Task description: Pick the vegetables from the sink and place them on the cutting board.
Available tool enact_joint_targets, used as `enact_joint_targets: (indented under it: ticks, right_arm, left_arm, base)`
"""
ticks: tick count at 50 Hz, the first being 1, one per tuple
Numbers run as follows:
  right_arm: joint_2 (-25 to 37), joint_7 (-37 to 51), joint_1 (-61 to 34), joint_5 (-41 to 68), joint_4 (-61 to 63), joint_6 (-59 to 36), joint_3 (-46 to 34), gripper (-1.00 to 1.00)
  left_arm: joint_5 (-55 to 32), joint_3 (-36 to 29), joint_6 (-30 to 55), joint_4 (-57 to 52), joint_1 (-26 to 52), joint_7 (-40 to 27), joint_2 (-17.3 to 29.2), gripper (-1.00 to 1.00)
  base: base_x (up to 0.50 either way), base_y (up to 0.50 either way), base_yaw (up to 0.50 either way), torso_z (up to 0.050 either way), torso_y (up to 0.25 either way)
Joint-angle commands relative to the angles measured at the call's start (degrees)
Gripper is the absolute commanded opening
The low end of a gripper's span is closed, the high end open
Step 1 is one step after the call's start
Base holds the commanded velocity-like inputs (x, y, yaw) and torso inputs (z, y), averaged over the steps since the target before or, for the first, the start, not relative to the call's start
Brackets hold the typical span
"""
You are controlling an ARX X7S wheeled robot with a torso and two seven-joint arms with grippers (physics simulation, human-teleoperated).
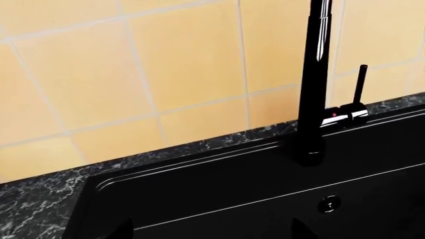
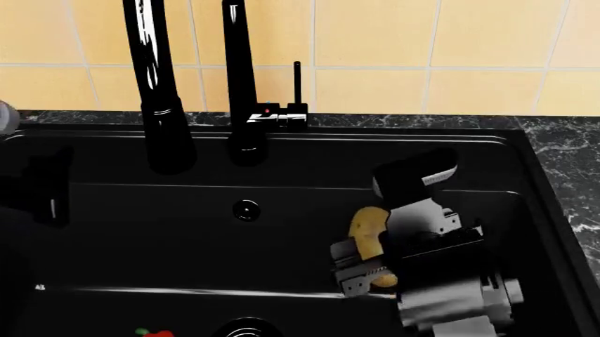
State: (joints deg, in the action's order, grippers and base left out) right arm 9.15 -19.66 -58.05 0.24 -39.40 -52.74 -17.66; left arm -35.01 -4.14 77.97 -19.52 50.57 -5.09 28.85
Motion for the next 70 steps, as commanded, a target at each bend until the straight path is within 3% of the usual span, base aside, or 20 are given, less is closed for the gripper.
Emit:
enact_joint_targets:
  ticks: [1,7,16,18,21,24,28,62,70]
  right_arm:
    - [1.92,-3.75,0.94,0.02,29.13,-17.87,2.64,-1.0]
    - [2.7,-4.66,-1.38,1.31,41.57,-27.25,5.54,-1.0]
    - [5.54,-5.02,-5.92,2.98,48.42,-37.24,5.94,-1.0]
    - [8.2,2.77,-8.37,12.97,47.69,-37.25,6.66,-1.0]
    - [14.95,25.28,-12.64,38.75,46.7,-37.23,7.66,-1.0]
    - [17.27,32.7,-14.64,51.4,46.1,-37.14,7.72,-1.0]
    - [19.07,36.88,-16.81,57.17,45.48,-36.87,7.44,-1.0]
    - [23.83,40.48,-14.25,63.25,45.58,-32.59,4.85,-1.0]
    - [24.1,40.54,-14.24,63.64,45.24,-32.02,4.1,-1.0]
  left_arm:
    - [0.76,0.44,0.65,0.55,0.34,-0.42,-1.14,1.0]
    - [0.51,0.49,0.49,0.49,-0.19,-0.45,-1.15,1.0]
    - [0.72,-2.35,0.33,0.31,-0.79,-0.23,-0.88,1.0]
    - [0.85,-2.58,-0.02,0.65,-0.98,-0.4,-1.23,1.0]
    - [1.89,-4.02,-2.57,2.08,-2.85,-0.44,-1.87,1.0]
    - [2.45,-5.51,-4.35,3.5,-4.24,-0.14,-2.66,1.0]
    - [3.45,-7.8,-5.89,4.98,-4.0,-0.2,-3.8,1.0]
    - [5.85,-16.93,-11.78,14.8,-9.86,1.91,-7.13,1.0]
    - [4.87,-15.84,-11.88,16.6,-10.07,2.26,-7.91,1.0]
  base:
    - [0.0,0.0,0.0,0.0,0.0]
    - [0.0,0.0,0.0,0.0,0.0]
    - [0.0,0.0,0.0,0.0,0.0]
    - [0.0,0.0,0.0,0.0,0.0]
    - [0.0,0.0,0.0,0.0,0.003]
    - [0.0,0.0,0.0,0.0,0.0]
    - [0.0,0.0,0.0,0.0,0.0]
    - [0.0,0.0,0.0,0.0,0.0]
    - [0.0,0.0,0.0,0.0,0.0]
